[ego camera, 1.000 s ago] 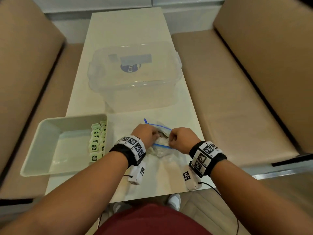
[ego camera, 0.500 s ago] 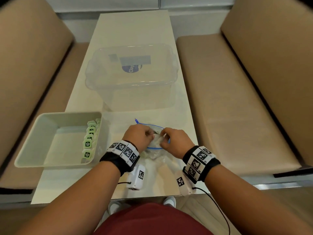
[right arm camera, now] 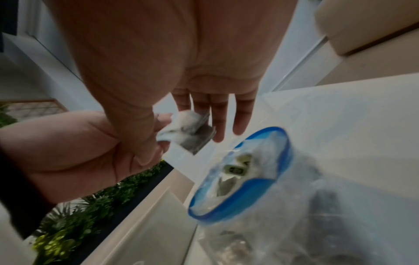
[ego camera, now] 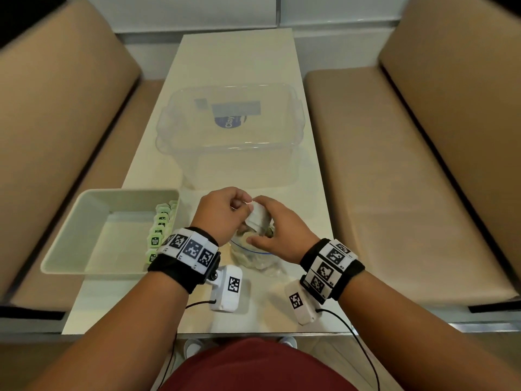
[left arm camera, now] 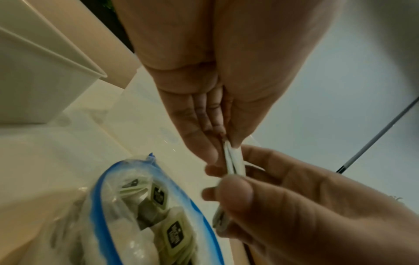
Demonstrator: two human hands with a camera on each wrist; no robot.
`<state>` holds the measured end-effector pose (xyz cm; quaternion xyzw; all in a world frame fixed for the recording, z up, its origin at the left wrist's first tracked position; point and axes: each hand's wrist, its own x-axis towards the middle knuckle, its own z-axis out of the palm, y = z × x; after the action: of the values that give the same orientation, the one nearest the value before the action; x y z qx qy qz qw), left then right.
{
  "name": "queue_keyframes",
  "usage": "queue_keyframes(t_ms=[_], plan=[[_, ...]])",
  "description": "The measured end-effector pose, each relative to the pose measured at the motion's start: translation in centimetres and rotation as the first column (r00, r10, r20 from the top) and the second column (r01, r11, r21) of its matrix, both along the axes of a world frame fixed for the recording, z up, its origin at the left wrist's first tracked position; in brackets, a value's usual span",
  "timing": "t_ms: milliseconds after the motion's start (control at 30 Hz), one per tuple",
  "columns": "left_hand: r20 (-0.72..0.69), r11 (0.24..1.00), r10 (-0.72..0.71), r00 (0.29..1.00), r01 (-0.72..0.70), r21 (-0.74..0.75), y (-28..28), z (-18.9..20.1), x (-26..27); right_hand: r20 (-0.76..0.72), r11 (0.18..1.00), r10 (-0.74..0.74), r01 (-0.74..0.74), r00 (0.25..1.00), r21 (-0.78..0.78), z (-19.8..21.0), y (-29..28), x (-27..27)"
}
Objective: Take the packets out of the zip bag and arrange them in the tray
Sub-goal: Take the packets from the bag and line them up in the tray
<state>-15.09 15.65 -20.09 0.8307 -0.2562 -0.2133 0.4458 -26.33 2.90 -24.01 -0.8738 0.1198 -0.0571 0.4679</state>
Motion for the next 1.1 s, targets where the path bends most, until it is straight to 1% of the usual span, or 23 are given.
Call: queue_keyframes(t_ms=[67, 133, 200, 233, 267, 333, 367, 400, 500, 667, 767, 867, 967, 1000, 1100], plan=[[-0.024, 0.999, -0.004, 1.000, 0.003, -0.049, 0.0, 0.3, 0.0, 0.004, 0.999, 0.046, -0.046, 0.999, 0.026, 0.4, 0.6, 0.6], [-0.023, 0.997, -0.005, 1.000, 0.003, -0.079, 0.3, 0.6, 0.1, -0.006, 0.997, 0.059, -0.058, 0.998, 0.050, 0.5, 0.8, 1.3], [-0.054, 0.992, 0.010, 0.998, -0.017, -0.122, 0.6, 0.8, 0.5, -0.020, 0.987, 0.067, -0.063, 0.998, 0.146, 0.6, 1.1, 1.8], [-0.063, 0.991, 0.011, 0.998, -0.019, -0.134, 0.8, 0.8, 0.7, -0.030, 0.970, 0.067, -0.058, 0.997, 0.238, 0.6, 1.2, 2.0], [-0.051, 0.991, 0.002, 0.999, -0.009, -0.130, 1.1, 0.8, 1.0, -0.032, 0.931, 0.054, -0.039, 0.998, 0.363, 0.6, 1.3, 2.2], [0.019, 0.996, -0.039, 0.999, 0.040, -0.083, 1.9, 0.7, 1.6, -0.023, 0.805, 0.008, 0.007, 1.000, 0.593, 0.7, 1.5, 2.5], [0.057, 0.997, -0.057, 0.997, 0.060, -0.054, 2.4, 0.7, 1.8, -0.016, 0.755, -0.015, 0.022, 1.000, 0.656, 0.9, 1.7, 2.7], [0.089, 0.997, -0.070, 0.994, 0.073, -0.030, 2.8, 0.6, 2.1, -0.012, 0.726, -0.033, 0.032, 0.999, 0.687, 1.2, 2.0, 3.0], [0.124, 0.997, -0.068, 0.990, 0.071, -0.015, 4.0, 0.5, 2.7, -0.006, 0.717, -0.057, 0.045, 0.998, 0.695, 2.1, 2.9, 3.7], [0.079, 0.995, -0.037, 0.996, 0.044, -0.089, 6.0, 1.0, 4.6, 0.005, 0.690, -0.060, 0.038, 0.998, 0.723, 2.4, 4.9, 5.3], [0.125, 0.996, -0.023, 0.992, 0.034, -0.083, 7.6, 1.7, 6.5, -0.005, 0.679, -0.094, 0.067, 0.996, 0.731, 2.9, 6.0, 6.8], [0.165, 0.994, -0.005, 0.986, 0.024, -0.110, 9.2, 2.8, 8.1, -0.017, 0.705, -0.123, 0.099, 0.992, 0.702, 3.4, 7.2, 8.4], [0.152, 0.986, 0.014, 0.988, 0.012, -0.166, 10.7, 3.6, 9.6, 0.019, 0.775, -0.146, 0.102, 0.989, 0.623, 3.4, 8.8, 10.3], [0.128, 0.987, 0.006, 0.992, 0.015, -0.157, 11.3, 3.7, 10.1, 0.029, 0.795, -0.157, 0.109, 0.987, 0.597, 3.4, 9.3, 11.1], [0.092, 0.997, -0.072, 0.993, 0.074, -0.022, 13.0, 3.5, 11.6, 0.055, 0.825, -0.188, 0.128, 0.981, 0.550, 3.7, 10.7, 13.2]])
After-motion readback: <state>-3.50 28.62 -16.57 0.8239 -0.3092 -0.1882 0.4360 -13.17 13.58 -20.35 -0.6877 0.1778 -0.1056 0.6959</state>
